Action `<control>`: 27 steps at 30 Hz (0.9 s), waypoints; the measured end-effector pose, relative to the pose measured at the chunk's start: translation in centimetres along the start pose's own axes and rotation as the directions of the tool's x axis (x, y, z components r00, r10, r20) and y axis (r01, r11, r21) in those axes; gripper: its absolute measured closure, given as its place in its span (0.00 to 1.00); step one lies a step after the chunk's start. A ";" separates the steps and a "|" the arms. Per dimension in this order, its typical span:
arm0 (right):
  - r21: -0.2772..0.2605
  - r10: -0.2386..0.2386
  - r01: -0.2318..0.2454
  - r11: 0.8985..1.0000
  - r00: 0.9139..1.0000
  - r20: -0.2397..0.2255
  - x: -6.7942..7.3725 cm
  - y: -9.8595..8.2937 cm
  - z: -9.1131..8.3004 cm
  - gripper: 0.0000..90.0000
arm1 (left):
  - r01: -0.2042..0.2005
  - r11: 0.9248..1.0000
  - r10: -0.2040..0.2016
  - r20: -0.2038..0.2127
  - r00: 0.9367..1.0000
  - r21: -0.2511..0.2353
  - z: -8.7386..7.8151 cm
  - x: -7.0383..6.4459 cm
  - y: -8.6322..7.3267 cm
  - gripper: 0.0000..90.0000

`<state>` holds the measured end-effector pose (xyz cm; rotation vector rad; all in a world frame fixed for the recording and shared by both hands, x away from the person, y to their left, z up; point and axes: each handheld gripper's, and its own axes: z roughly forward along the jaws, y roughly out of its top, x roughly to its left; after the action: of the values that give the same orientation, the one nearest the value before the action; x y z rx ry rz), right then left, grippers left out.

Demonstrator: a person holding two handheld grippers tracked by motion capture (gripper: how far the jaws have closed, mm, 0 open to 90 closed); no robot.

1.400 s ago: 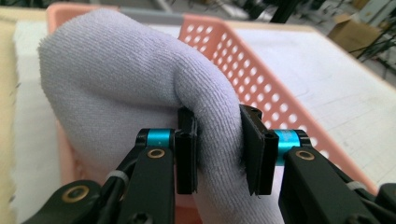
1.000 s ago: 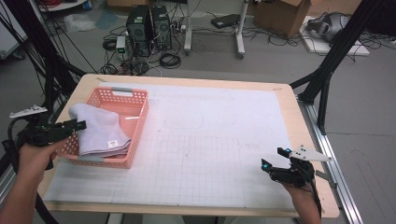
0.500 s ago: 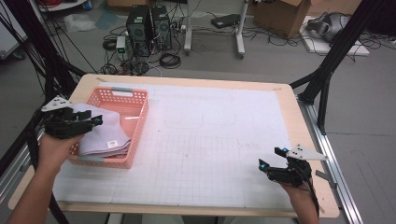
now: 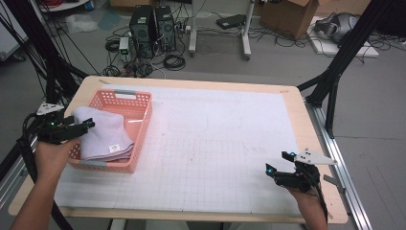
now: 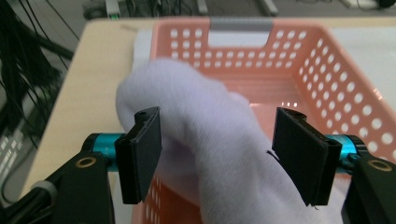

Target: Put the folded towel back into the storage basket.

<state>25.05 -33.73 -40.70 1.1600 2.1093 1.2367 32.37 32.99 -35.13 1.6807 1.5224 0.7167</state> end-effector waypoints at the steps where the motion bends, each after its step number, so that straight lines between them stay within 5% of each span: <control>1: 0.000 0.004 -0.004 1.000 1.000 0.000 0.0 0.0 0.0 0.21 | 0.010 1.000 -0.011 0.010 1.000 0.028 0.4 0.2 -0.2 0.38; 7: 0.000 0.002 -0.002 1.000 1.000 0.001 0.0 0.0 0.1 0.21 | 0.071 0.992 -0.077 0.058 0.995 0.100 1.9 0.9 -0.6 0.48; 10: 0.004 0.002 -0.002 1.000 1.000 0.000 0.0 -0.1 0.1 0.21 | 0.057 0.988 -0.071 0.096 0.993 0.141 2.8 0.6 -0.6 0.73; 14: 0.006 0.005 -0.005 1.000 1.000 0.000 -0.1 -0.1 0.1 0.21 | 0.017 0.989 -0.037 0.133 0.990 0.147 3.6 -0.2 -0.3 0.81; 17: 0.007 0.007 -0.007 1.000 1.000 0.002 -0.1 -0.2 0.2 0.21 | -0.024 0.989 -0.008 0.214 0.977 0.145 3.9 -0.7 0.1 0.82; 19: 0.007 0.006 -0.006 1.000 1.000 0.000 -0.1 -0.2 0.2 0.21 | -0.037 0.995 0.008 0.299 0.954 0.090 3.8 -0.8 0.4 0.82; 21: 0.010 0.006 -0.006 1.000 1.000 0.000 -0.1 -0.2 0.3 0.21 | -0.058 0.996 0.031 0.343 0.939 0.068 3.9 -0.8 0.8 0.82; 23: 0.009 0.005 -0.005 1.000 1.000 -0.002 0.0 -0.2 0.4 0.21 | -0.061 0.997 0.037 0.363 0.931 0.054 4.1 -0.6 0.8 0.82; 26: 0.011 0.000 0.000 1.000 1.000 -0.002 0.0 -0.2 0.5 0.21 | -0.055 0.995 0.019 0.358 0.933 0.089 5.0 -0.1 0.7 0.81; 27: 0.013 0.000 0.000 1.000 1.000 -0.003 0.1 -0.2 0.5 0.21 | -0.041 0.994 0.003 0.343 0.939 0.105 5.2 0.1 0.7 0.81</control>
<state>25.29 -33.48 -41.08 1.1639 2.1224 1.2276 36.98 32.28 -37.49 1.7978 1.3157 0.3298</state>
